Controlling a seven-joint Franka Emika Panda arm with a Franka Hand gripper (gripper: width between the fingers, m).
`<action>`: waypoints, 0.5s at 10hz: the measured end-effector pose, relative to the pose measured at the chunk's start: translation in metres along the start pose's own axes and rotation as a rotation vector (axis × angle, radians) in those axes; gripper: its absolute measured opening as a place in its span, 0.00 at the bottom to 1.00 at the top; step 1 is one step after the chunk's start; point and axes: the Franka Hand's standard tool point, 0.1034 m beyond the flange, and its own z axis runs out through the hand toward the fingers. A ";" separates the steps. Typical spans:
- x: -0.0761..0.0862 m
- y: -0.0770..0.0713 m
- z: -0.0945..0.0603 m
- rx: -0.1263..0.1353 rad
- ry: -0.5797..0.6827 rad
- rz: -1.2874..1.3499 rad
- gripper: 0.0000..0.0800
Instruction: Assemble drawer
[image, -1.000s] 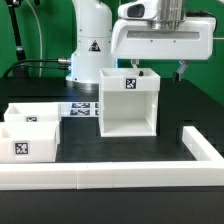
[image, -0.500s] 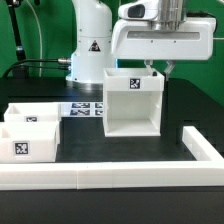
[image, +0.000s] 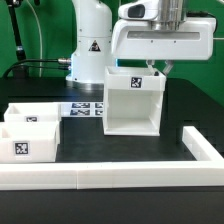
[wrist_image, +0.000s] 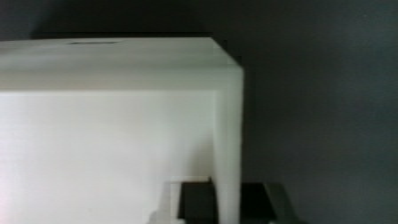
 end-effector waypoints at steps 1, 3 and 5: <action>0.000 0.000 0.000 0.000 0.000 0.000 0.05; 0.000 0.000 0.000 0.000 0.000 -0.001 0.05; 0.012 0.001 0.000 0.005 0.010 -0.020 0.05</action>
Offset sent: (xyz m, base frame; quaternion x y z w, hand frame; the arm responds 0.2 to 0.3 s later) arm 0.0111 -0.0058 0.0022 -0.0069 0.0060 -0.0170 0.9998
